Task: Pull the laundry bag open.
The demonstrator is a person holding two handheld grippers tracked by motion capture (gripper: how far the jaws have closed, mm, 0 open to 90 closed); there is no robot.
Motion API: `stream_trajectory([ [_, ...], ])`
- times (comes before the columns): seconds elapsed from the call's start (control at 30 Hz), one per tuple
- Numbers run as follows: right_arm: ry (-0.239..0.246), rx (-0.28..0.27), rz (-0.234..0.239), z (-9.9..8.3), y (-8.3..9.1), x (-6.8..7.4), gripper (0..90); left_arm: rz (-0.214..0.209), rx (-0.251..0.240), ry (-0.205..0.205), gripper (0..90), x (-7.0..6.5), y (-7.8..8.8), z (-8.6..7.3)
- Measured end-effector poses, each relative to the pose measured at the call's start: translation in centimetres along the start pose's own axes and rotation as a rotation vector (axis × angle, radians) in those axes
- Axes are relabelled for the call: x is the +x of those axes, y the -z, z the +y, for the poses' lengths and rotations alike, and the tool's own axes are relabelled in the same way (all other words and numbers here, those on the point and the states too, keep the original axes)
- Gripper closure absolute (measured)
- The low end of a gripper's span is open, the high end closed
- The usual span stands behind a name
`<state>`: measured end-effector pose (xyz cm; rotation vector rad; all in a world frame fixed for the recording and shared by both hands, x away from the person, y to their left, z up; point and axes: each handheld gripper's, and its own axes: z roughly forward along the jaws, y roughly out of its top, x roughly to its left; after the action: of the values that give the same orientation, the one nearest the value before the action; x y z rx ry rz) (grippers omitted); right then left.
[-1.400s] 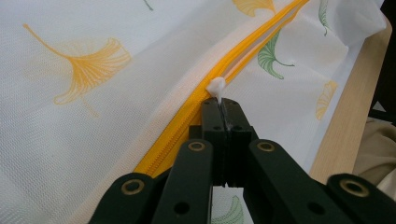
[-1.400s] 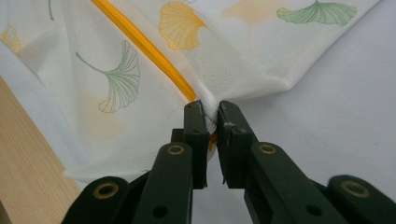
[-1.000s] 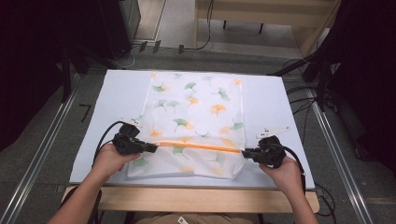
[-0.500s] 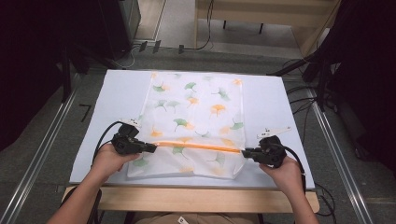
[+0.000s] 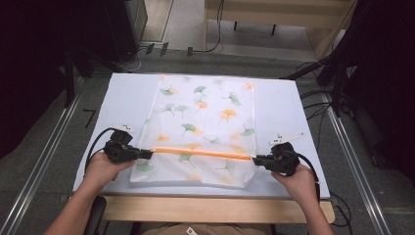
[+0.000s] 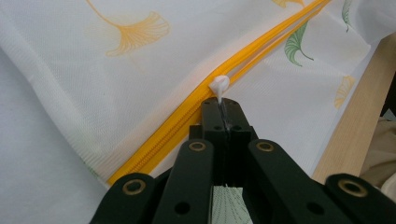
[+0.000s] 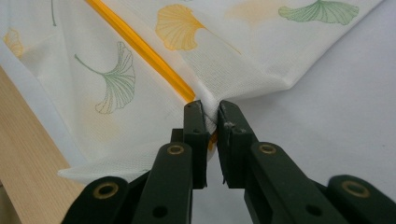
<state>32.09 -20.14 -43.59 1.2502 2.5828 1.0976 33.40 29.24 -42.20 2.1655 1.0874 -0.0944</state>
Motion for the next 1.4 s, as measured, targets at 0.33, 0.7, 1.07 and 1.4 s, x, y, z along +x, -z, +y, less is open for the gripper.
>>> stream_trajectory([
  [0.33, -0.002, 0.005, -0.009, -0.02, -0.07, -0.02, 84.9, 0.001, -0.003, -0.007, 90.0, -0.24, -0.17, 0.10],
  [0.7, -0.002, 0.005, -0.013, -0.07, -0.03, -0.17, 84.8, 0.002, 0.012, -0.010, 90.0, -0.34, -0.45, 0.11],
  [1.07, -0.008, 0.003, -0.020, -0.17, 0.09, -0.43, 84.9, -0.036, 0.006, -0.005, 90.0, -0.48, -0.54, 0.15],
  [1.4, -0.014, 0.006, -0.021, -0.14, 0.14, -0.44, 85.0, -0.035, 0.008, -0.004, 90.0, -0.40, -0.44, 0.09],
])
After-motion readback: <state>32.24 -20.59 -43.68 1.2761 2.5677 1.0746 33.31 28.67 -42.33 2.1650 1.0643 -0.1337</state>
